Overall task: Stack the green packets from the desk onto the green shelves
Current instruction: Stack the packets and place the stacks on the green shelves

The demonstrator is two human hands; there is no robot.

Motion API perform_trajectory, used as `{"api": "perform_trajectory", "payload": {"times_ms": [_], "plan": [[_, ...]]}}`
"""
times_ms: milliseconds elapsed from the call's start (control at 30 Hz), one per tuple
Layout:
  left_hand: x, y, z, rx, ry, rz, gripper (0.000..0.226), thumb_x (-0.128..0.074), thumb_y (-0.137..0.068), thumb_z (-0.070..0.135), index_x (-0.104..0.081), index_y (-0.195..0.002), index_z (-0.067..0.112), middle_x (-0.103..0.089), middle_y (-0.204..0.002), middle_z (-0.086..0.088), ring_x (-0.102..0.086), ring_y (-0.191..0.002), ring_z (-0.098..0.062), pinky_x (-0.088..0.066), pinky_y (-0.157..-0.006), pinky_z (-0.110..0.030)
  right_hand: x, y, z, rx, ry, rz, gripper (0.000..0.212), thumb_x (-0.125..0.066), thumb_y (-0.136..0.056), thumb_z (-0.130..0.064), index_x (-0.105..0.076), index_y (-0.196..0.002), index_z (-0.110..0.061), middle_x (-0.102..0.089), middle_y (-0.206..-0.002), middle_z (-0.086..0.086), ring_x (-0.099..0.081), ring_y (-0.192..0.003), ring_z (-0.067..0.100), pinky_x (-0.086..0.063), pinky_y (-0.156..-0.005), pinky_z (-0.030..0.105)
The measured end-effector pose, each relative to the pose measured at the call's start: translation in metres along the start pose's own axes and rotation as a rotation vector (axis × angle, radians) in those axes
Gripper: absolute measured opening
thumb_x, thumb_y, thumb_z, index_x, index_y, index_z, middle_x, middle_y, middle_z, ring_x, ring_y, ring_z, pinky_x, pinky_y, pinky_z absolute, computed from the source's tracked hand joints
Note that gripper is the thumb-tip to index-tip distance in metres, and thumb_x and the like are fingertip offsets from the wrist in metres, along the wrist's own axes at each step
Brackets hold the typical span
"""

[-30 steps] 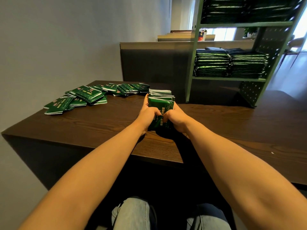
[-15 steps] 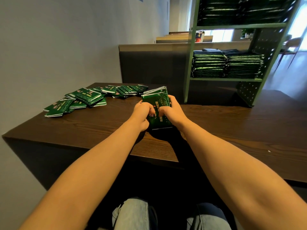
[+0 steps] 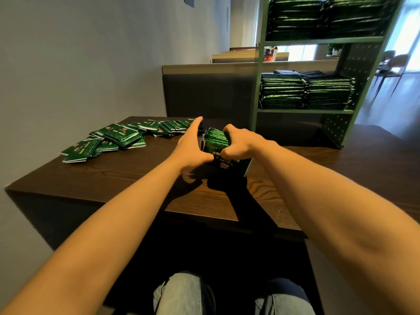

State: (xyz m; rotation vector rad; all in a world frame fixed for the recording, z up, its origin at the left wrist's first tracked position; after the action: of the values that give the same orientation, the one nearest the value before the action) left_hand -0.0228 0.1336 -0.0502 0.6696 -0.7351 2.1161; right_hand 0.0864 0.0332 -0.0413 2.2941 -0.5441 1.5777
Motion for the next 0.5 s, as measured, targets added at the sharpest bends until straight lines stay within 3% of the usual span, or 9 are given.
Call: {"api": "perform_trajectory", "payload": {"times_ms": [100, 200, 333, 500], "plan": [[-0.016, -0.005, 0.007, -0.046, -0.409, -0.227, 0.122, -0.077, -0.053, 0.043, -0.012, -0.155, 0.032, -0.021, -0.162, 0.002, -0.026, -0.146, -0.025, -0.034, -0.112, -0.058, -0.005, -0.005, -0.005, 0.005, 0.097, -0.086, 0.068, -0.077, -0.081, -0.035, -0.035, -0.13, -0.014, -0.06, -0.105, 0.009, -0.063, -0.098, 0.028, -0.057, -0.083, 0.044], [-0.031, -0.007, 0.001, 0.053, -0.626, -0.417, 0.104, -0.081, -0.063, 0.039, -0.024, -0.15, 0.029, -0.041, -0.146, -0.002, -0.046, -0.128, -0.029, -0.045, -0.102, -0.054, -0.017, -0.01, -0.003, -0.007, 0.132, -0.15, 0.072, -0.082, -0.075, -0.038, -0.035, -0.125, -0.015, -0.059, -0.11, 0.009, -0.063, -0.102, 0.029, -0.057, -0.091, 0.047], [-0.04, -0.007, 0.004, 0.092, -0.707, -0.484, 0.077, -0.08, -0.072, 0.032, -0.036, -0.134, 0.022, -0.045, -0.124, -0.005, -0.054, -0.107, -0.029, -0.051, -0.092, -0.052, -0.032, -0.014, 0.002, -0.004, 0.214, -0.194, 0.065, -0.08, -0.077, -0.039, -0.039, -0.122, -0.017, -0.06, -0.111, 0.007, -0.063, -0.102, 0.026, -0.057, -0.096, 0.045], [-0.042, -0.009, 0.01, 0.117, -0.773, -0.536, 0.075, -0.076, -0.078, 0.033, -0.03, -0.135, 0.018, -0.039, -0.12, -0.007, -0.047, -0.115, -0.031, -0.047, -0.098, -0.051, -0.029, -0.014, 0.001, 0.008, 0.257, -0.197, 0.07, -0.081, -0.073, -0.039, -0.041, -0.126, -0.018, -0.061, -0.108, 0.005, -0.064, -0.1, 0.025, -0.057, -0.096, 0.046]]}}
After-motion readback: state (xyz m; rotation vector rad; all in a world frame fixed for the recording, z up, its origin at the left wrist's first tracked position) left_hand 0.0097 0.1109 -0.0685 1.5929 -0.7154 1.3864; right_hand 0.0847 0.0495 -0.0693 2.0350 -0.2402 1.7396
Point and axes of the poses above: each hand's wrist, its own y-axis away from the middle knuckle, its own x-axis out of the back of the hand, z = x × y, the point moved 8 cm from there along -y, towards the middle knuckle
